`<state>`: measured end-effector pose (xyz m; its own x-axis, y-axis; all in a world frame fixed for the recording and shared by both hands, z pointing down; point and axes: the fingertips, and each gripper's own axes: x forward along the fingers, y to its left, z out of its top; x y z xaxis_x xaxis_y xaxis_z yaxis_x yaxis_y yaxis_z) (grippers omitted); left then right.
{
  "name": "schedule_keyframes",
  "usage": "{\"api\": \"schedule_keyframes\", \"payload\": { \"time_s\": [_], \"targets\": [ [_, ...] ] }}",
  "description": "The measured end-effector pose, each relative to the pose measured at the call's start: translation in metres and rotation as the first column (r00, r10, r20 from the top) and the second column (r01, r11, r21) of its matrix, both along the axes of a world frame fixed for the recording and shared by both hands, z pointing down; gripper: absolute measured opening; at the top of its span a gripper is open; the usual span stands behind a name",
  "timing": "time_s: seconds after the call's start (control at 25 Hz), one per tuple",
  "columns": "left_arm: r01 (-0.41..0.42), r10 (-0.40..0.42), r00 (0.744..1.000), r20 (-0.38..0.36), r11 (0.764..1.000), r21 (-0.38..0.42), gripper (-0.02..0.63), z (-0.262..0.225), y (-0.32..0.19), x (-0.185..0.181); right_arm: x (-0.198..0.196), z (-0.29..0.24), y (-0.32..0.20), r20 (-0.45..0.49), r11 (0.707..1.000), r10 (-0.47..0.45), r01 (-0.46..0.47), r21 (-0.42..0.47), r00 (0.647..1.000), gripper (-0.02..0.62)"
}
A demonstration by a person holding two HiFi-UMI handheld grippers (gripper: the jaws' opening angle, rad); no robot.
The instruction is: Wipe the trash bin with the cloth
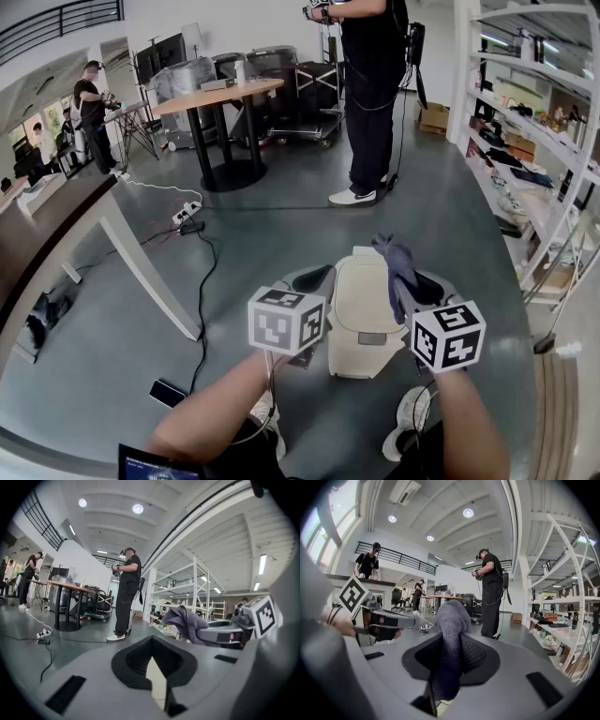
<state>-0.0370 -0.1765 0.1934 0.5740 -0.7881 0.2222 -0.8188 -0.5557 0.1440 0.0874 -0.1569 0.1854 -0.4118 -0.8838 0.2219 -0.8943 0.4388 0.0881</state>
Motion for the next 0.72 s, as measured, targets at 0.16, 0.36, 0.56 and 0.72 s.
{"api": "schedule_keyframes", "payload": {
  "time_s": [0.16,0.36,0.56,0.72],
  "targets": [
    [-0.002,0.002,1.0,0.021,1.0,0.031,-0.003,-0.004,-0.025,0.005,0.003,0.004,-0.023,0.011,1.0,0.005,-0.005,-0.019,1.0,0.091],
    [-0.016,-0.002,0.988,0.155,0.994,0.109,-0.003,0.008,-0.059,0.007,0.008,0.012,-0.057,0.02,0.998,0.021,-0.02,-0.056,1.0,0.091],
    [-0.027,0.016,0.989,0.149,0.997,0.072,-0.003,0.028,-0.104,0.007,0.006,0.033,-0.096,0.002,0.994,0.01,-0.01,-0.113,1.0,0.091],
    [-0.018,0.012,0.99,0.138,0.999,0.043,-0.003,0.04,-0.138,0.008,-0.004,0.051,-0.125,-0.01,0.985,-0.014,0.012,-0.171,1.0,0.091]
  ]
}}
